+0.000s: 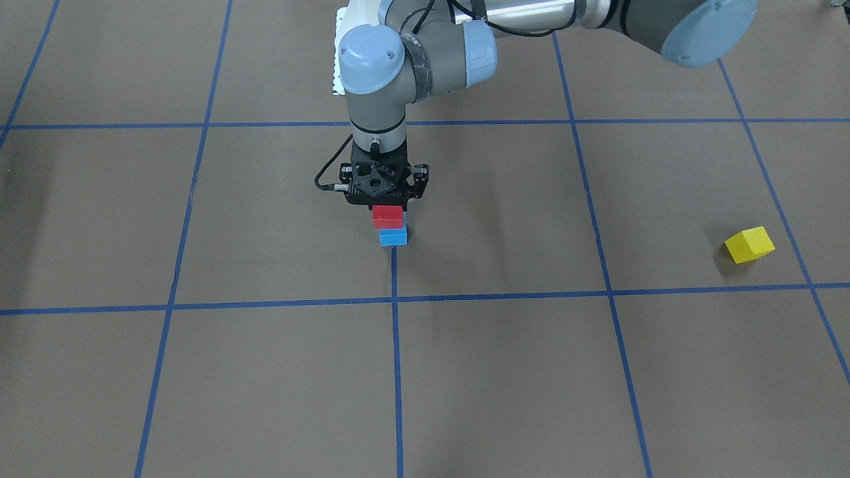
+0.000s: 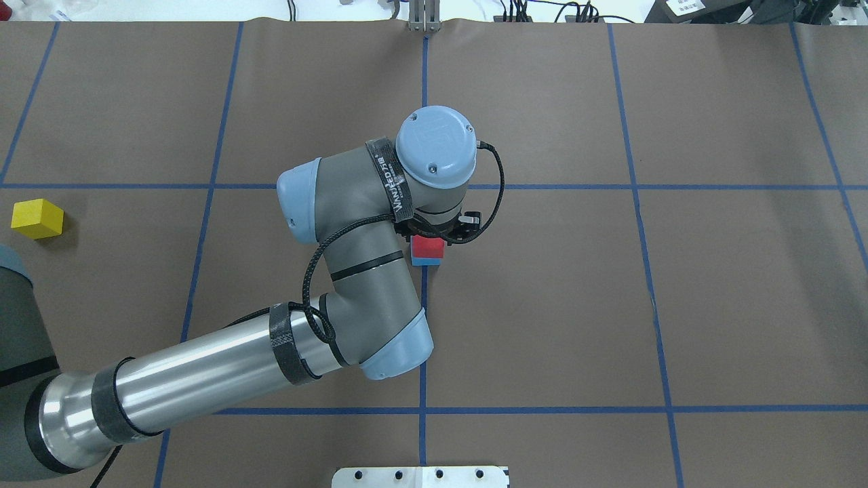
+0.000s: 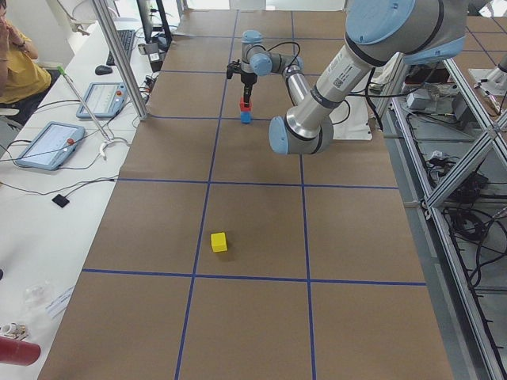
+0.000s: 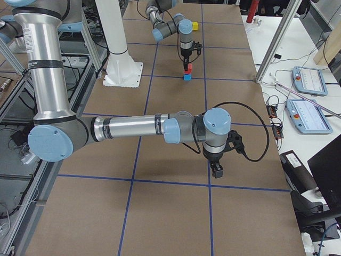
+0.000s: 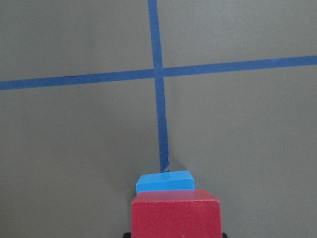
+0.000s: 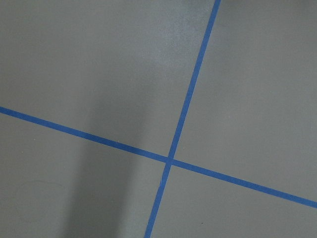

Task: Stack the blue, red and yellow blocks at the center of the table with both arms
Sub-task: 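Lower the red cube onto the blue cube and open the left gripper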

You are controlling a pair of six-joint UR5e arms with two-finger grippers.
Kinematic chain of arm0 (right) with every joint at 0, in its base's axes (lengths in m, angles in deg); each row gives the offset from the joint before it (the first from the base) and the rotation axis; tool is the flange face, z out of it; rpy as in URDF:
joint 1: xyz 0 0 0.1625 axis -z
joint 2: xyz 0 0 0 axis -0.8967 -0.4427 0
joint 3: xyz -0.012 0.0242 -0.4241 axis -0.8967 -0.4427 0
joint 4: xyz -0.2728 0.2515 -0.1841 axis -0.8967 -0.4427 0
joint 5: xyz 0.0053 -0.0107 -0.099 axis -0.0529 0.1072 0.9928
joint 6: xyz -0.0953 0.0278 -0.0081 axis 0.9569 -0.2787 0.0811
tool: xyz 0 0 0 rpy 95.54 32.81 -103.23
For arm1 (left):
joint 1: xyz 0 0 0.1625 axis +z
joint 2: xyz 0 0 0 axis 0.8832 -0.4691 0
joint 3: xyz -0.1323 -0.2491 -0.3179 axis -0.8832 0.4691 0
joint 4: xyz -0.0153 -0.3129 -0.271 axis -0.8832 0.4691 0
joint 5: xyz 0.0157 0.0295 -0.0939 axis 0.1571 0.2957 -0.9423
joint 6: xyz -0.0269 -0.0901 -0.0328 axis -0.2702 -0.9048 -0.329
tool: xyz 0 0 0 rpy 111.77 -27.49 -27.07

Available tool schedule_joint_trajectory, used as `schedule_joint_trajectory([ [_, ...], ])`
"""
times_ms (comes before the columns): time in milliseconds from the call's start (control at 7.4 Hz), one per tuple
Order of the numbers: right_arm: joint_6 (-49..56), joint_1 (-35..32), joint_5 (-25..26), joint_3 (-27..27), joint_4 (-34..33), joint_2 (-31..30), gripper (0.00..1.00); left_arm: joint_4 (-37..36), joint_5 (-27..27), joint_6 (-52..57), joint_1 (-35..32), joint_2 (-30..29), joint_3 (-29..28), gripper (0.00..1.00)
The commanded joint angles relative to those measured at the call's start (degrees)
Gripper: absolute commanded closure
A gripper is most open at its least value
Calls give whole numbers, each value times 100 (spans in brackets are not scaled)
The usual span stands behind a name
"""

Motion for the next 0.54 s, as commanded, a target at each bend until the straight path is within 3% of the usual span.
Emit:
schedule_joint_trajectory([
  [0, 0, 0, 0, 0, 0, 0, 0, 17, 3, 9, 2, 33, -11, 26],
  [270, 0, 0, 0, 0, 0, 0, 0, -9, -6, 44, -16, 42, 68, 26],
  [405, 0, 0, 0, 0, 0, 9, 0, -79, -49, 140, -120, 42, 321, 21],
])
